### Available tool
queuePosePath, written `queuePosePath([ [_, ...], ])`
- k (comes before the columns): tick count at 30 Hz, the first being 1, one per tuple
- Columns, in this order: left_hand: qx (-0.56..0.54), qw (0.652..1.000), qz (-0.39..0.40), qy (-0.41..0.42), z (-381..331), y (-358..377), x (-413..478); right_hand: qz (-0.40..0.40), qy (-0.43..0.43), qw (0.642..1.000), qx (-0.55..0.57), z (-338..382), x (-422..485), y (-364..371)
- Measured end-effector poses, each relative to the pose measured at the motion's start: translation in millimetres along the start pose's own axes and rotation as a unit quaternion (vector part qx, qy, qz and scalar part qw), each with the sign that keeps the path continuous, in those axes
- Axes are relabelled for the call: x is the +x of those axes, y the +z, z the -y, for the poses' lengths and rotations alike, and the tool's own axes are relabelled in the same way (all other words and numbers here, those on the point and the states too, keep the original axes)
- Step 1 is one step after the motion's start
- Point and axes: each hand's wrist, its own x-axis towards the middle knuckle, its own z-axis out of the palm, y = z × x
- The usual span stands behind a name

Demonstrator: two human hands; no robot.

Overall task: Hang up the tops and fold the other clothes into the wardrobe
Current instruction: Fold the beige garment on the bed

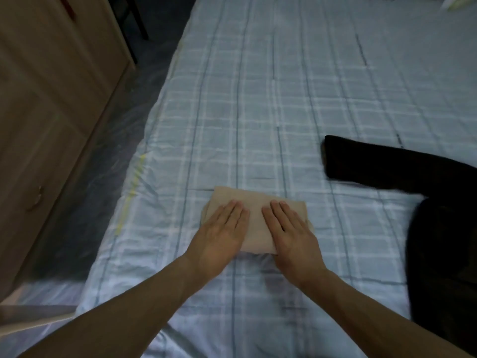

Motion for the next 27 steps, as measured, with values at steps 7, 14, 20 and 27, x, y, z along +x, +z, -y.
queuePosePath([
  [7,0.021,0.998,-0.050,-0.035,26.2,-132.5,-27.3,-0.065,-0.048,0.997,-0.008,54.4,9.5,-122.1],
  [14,0.075,0.989,-0.082,-0.093,71.1,-292.0,-82.2,-0.147,-0.124,0.981,0.000,153.0,27.9,-267.0],
  [20,0.146,0.971,-0.081,-0.169,105.8,-430.1,-155.7,-0.184,-0.242,0.952,0.037,253.4,55.9,-368.9],
  [27,0.232,0.921,-0.072,-0.304,112.9,-537.2,-248.5,-0.210,-0.392,0.892,0.086,369.6,71.1,-440.3],
])
